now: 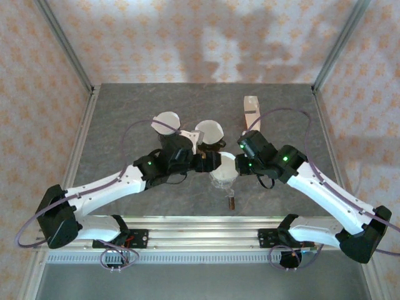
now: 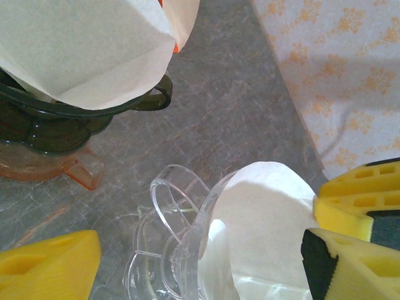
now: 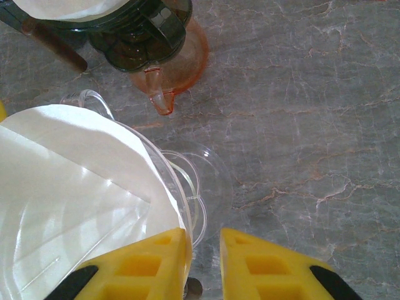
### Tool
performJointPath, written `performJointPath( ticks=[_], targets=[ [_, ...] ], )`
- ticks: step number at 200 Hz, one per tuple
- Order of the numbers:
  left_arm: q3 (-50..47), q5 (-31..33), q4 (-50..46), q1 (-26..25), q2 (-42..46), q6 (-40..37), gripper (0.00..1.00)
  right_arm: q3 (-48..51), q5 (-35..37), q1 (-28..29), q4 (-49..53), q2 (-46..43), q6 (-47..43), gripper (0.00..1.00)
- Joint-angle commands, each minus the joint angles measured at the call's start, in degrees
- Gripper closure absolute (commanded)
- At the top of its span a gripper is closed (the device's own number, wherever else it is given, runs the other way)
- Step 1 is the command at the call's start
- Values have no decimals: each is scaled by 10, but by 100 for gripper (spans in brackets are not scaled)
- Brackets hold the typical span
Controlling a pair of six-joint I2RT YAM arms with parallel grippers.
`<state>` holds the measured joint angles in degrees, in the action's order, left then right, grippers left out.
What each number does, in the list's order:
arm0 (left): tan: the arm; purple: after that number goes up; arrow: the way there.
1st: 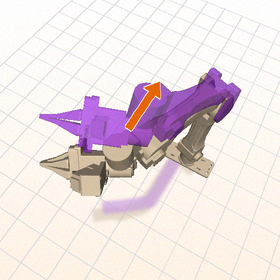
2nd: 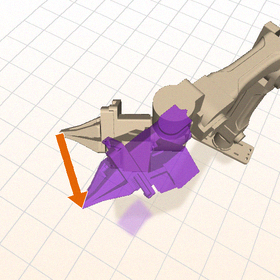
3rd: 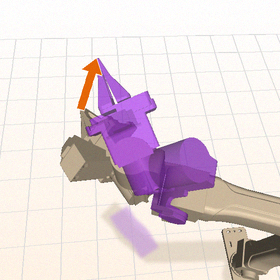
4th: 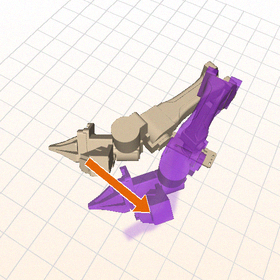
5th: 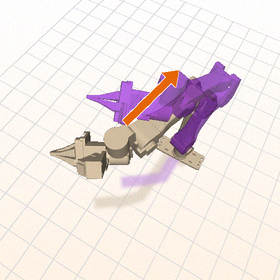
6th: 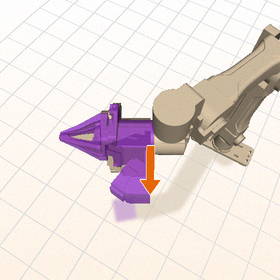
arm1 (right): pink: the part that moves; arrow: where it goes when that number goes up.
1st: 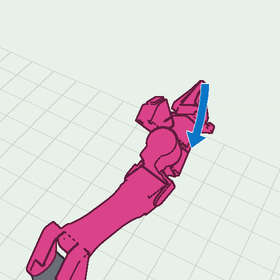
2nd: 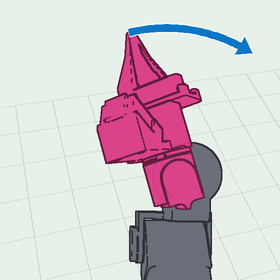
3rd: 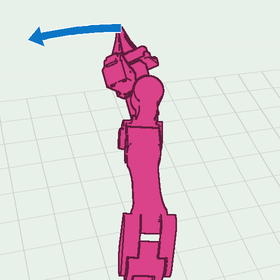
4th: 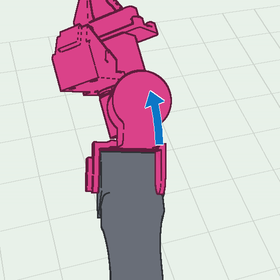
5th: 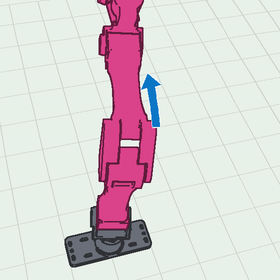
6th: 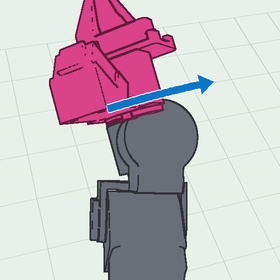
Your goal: Place the coffee filter in the dripper
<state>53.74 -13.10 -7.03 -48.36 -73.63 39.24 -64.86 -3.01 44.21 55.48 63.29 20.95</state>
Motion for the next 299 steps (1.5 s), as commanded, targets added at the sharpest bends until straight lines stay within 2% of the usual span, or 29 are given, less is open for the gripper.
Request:
performJointPath(
  ticks=[1,62,101,258,282,299],
  targets=[
    [23,8,-25,0,-9,-26,23,1,10,3,5,0,-3,78],
    [30,14,-26,0,-29,-28,46,2,10,3,7,-1,-5,79],
    [29,13,-23,0,-31,-31,54,4,10,3,7,-3,-5,79],
    [26,13,-17,0,-31,-46,71,9,7,3,3,-3,-3,80],
    [25,13,-17,0,-31,-43,70,9,7,3,3,-3,-3,80],
    [24,13,-15,0,-28,-39,57,9,8,3,2,-3,-2,80]
  ],
)
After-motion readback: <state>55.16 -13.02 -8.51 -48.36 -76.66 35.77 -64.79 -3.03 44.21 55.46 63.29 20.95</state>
